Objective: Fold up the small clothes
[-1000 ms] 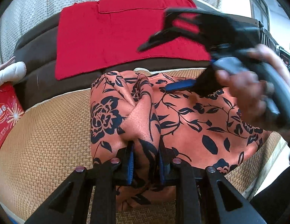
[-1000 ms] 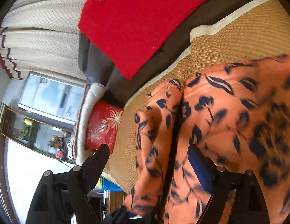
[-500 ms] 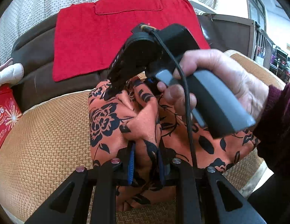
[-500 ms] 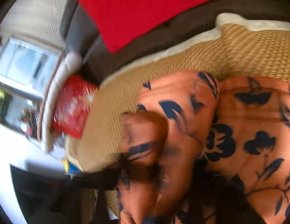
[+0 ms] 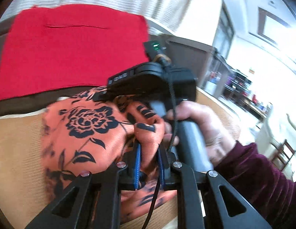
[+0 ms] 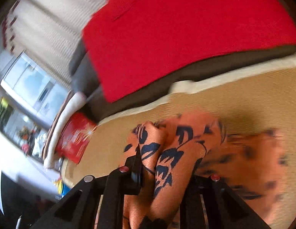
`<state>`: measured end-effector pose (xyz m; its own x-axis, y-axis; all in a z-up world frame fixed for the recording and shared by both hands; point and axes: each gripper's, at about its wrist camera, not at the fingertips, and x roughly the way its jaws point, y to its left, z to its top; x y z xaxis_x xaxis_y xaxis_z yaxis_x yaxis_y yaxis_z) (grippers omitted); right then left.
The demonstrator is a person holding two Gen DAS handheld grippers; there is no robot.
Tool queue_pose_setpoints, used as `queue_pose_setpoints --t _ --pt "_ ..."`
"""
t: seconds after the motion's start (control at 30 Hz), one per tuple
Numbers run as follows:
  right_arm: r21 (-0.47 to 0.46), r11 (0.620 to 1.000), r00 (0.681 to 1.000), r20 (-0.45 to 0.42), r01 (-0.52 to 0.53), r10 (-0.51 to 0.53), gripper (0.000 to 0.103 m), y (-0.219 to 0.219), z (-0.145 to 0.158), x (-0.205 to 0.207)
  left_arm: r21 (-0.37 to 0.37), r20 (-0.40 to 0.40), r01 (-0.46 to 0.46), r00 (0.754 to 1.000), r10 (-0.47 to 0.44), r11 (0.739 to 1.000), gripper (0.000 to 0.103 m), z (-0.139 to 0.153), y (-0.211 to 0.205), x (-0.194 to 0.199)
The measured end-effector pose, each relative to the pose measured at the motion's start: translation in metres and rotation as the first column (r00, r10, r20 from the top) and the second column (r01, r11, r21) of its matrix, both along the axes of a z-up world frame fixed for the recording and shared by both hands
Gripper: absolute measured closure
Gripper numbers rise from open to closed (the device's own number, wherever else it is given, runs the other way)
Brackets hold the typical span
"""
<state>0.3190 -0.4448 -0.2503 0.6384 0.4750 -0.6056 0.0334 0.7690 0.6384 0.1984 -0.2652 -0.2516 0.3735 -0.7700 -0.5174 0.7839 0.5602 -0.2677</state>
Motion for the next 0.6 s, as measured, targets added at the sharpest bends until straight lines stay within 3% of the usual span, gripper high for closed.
queue_pose_setpoints --t 0.1,0.17,0.27,0.33,0.4,0.5,0.6 --pt "0.007 0.999 0.998 -0.020 0.053 -0.053 0.087 -0.041 -0.014 -0.002 0.027 -0.013 0.040 0.999 -0.039 0.999 0.088 -0.013 -0.037 -0.001" --pt "0.011 0.995 0.995 -0.040 0.095 -0.095 0.087 -0.067 -0.027 -0.004 0.051 -0.064 0.056 0.997 -0.053 0.997 0.088 -0.027 -0.050 0.006" --pt "0.067 0.993 0.992 -0.092 0.097 -0.091 0.083 -0.088 -0.050 0.001 0.031 -0.169 0.140 0.977 -0.133 0.990 0.074 -0.038 -0.048 0.013" --pt "0.060 0.993 0.983 -0.160 0.098 -0.087 0.082 -0.097 -0.065 0.001 0.022 -0.191 0.193 0.964 -0.185 0.981 0.064 -0.035 -0.041 0.012" --pt "0.066 0.992 0.978 -0.187 0.104 -0.090 0.079 -0.101 -0.067 -0.001 0.008 -0.161 0.230 0.961 -0.226 0.973 0.042 -0.027 -0.023 0.011" --pt "0.023 0.987 0.971 -0.181 0.161 -0.155 0.077 -0.114 -0.050 -0.015 -0.012 -0.086 0.200 0.976 -0.200 0.980 0.038 -0.015 0.017 0.016" --pt "-0.067 0.976 0.966 -0.141 0.207 -0.215 0.077 -0.108 -0.027 -0.037 -0.027 -0.049 0.096 0.994 -0.097 0.995 0.037 -0.004 0.051 0.035"
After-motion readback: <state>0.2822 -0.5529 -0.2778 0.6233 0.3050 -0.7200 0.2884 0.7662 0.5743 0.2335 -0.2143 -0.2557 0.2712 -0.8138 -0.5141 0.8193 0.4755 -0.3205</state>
